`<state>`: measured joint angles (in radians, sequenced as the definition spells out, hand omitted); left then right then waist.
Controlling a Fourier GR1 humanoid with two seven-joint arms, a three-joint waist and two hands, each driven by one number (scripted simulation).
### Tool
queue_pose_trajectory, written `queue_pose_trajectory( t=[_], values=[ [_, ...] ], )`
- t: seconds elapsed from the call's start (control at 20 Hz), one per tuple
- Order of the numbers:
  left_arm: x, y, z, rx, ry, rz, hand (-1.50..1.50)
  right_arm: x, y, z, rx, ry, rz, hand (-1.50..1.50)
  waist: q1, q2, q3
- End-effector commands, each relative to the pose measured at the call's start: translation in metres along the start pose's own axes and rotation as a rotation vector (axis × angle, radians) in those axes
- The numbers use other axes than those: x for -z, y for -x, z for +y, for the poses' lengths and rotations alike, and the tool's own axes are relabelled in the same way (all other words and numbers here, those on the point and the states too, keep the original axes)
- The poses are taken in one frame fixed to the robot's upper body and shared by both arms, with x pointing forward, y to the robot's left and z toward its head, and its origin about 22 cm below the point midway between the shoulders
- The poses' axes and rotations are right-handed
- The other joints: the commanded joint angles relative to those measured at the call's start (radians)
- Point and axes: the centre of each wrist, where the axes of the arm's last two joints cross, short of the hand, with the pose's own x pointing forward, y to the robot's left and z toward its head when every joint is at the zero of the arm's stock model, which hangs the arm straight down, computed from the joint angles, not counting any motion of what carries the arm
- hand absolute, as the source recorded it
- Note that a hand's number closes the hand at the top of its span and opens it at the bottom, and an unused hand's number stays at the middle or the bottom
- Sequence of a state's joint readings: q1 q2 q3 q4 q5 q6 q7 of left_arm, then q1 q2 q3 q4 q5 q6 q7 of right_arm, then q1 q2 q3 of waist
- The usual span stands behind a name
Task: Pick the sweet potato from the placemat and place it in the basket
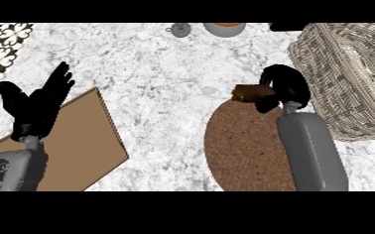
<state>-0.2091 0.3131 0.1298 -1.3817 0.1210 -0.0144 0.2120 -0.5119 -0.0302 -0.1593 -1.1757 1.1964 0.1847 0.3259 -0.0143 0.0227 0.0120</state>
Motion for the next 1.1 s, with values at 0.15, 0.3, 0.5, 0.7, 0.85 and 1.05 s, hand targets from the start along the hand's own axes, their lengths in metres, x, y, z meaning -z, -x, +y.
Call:
queue_pose_trajectory(
  t=[0.15, 0.3, 0.5, 0.7, 0.85, 1.05],
  values=[
    [0.005, -0.009, -0.024, 0.003, 0.094, -0.04, 0.0, 0.014, -0.036, -0.075, 0.472, 0.45, 0.254, 1.5, 0.116, 0.015, -0.003],
    [0.009, -0.016, -0.029, 0.022, 0.126, -0.061, 0.0, 0.016, -0.064, -0.095, 0.525, 0.655, 0.31, 1.5, 0.15, 0.023, -0.012],
    [0.013, -0.022, -0.04, 0.027, 0.139, -0.071, 0.0, 0.023, -0.094, -0.113, 0.565, 0.828, 0.415, 1.5, 0.153, 0.024, -0.016],
    [0.013, -0.018, -0.045, 0.033, 0.142, -0.057, 0.0, 0.031, -0.123, -0.134, 0.537, 0.905, 0.518, 1.5, 0.144, 0.018, -0.018],
    [0.014, -0.025, -0.044, 0.034, 0.132, -0.063, 0.0, 0.04, -0.129, -0.148, 0.505, 0.955, 0.59, 1.5, 0.141, 0.016, -0.016],
    [0.018, -0.019, -0.044, 0.035, 0.119, -0.045, 0.0, 0.043, -0.14, -0.183, 0.452, 1.008, 0.632, 1.5, 0.128, 0.02, -0.017]
  ],
)
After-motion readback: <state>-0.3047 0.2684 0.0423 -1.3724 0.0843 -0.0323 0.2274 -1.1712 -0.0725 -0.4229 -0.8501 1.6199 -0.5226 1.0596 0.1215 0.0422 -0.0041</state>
